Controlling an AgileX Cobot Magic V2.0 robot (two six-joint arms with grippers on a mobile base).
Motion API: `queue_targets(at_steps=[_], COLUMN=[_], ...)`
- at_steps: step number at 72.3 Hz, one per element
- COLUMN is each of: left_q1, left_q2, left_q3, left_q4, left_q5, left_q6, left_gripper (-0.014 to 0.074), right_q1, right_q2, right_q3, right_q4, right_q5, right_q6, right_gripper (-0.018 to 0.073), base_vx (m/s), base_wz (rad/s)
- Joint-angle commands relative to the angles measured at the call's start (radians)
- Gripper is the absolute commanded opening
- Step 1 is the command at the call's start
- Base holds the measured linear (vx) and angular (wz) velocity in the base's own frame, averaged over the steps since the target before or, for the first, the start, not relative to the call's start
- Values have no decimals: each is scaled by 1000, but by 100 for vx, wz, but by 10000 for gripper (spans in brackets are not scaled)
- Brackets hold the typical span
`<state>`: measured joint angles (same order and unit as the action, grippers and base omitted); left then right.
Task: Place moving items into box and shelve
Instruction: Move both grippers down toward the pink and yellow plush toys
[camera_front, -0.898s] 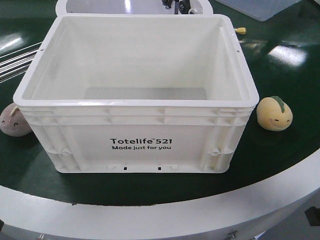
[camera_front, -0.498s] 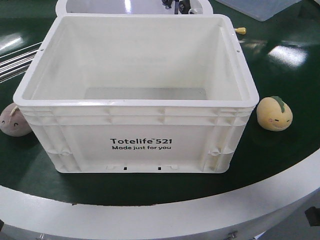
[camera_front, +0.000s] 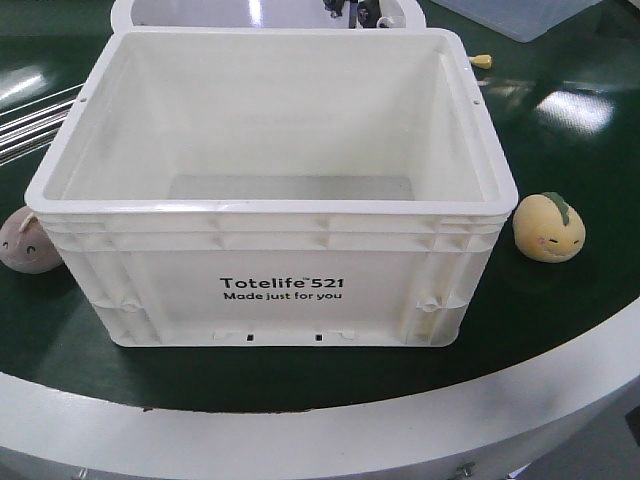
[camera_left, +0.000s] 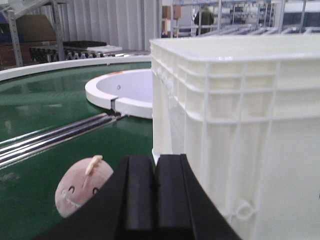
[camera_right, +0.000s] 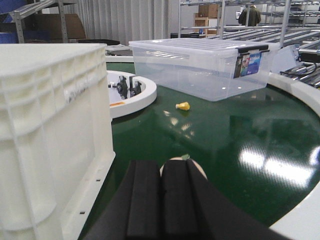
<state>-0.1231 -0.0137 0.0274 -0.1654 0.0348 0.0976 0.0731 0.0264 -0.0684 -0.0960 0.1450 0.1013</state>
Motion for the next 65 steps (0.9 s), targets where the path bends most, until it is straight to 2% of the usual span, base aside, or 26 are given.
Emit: queue_targets(at_steps=[1,10,21,34,53,65], left_q1=[1,1,1,1,1,1], left_q2=[20,145,382,641,875,907], left_q3=[-22,-120,-270,-468,-656,-664], left_q4=[-3,-2,-2,-2,-2,-2], left_q5=[-101,-116,-169,-186,-214,-247], left_q6=[-30,-22,-22,-21,-21,-20], left_gripper=[-6,-6,-6,-6,-6,-6], right_q1=[-6,-6,-6,-6,-5,-5], right_q2=[72,236,446,638,730,730], right_q3=[-105,-230,-396,-533,-556,-556], right_q4=[-10,-10,-14,-64,-63,-63], right_q5=[-42,-39,-40,-53,-156,-183], right_q6=[-16,-16,-17,-18,-16,-16], right_gripper=[-8,-8,-8,-8,-8,-8], base_vx=[0,0,0,0,0,0], base_wz=[-1,0,0,0,0,0])
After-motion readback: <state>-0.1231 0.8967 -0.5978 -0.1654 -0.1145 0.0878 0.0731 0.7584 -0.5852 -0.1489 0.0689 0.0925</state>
